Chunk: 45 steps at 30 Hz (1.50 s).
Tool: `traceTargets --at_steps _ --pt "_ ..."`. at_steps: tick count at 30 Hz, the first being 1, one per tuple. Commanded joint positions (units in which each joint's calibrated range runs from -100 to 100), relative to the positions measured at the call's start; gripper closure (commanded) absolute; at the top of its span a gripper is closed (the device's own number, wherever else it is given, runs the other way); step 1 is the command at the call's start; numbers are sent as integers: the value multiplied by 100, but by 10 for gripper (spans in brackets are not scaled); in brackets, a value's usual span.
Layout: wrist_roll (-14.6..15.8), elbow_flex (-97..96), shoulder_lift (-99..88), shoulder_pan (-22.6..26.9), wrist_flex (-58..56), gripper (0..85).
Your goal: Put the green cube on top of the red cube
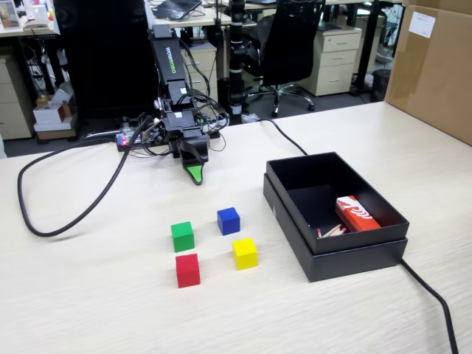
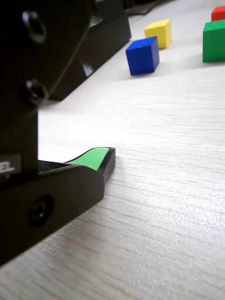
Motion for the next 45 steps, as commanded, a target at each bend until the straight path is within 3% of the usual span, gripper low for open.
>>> traceTargets --at_steps 1,12,19,24,34,45 --pt "39 331 51 0 -714 351" --pt "293 2933 166 0 -3513 351" --pt "293 5300 1669 -171 -5094 382" --pt "288 6542 2943 -249 -5526 383" --pt "-254 8718 5903 -708 -5560 383" --pt "-313 10168 8405 -874 -5569 382"
